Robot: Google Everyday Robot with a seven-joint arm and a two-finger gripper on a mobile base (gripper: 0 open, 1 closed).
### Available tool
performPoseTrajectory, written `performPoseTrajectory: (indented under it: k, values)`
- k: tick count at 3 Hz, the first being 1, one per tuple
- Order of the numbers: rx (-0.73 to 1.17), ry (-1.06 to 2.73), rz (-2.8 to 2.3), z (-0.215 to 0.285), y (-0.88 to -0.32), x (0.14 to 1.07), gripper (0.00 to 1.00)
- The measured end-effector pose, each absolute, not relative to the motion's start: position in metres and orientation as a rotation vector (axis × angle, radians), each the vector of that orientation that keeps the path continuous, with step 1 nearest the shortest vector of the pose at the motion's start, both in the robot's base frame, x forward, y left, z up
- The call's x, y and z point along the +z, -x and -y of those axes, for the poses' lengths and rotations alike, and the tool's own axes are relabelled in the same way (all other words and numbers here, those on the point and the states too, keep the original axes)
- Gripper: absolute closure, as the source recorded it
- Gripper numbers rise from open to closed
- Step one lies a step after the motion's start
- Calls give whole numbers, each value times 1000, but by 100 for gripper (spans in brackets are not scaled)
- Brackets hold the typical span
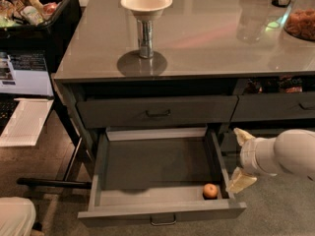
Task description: Pick orange from middle drawer and place on counter
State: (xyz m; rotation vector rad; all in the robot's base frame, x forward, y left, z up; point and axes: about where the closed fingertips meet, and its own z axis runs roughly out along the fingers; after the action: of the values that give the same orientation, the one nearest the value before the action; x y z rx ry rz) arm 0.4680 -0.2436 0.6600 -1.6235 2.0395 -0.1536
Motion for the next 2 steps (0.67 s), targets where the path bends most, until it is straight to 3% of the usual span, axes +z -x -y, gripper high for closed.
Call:
performPoseTrajectory:
  k: [1,2]
  values:
    - [-192,1737,-2016,264,-512,616,0]
    - [-114,1808,-1992,283,-544,569,0]
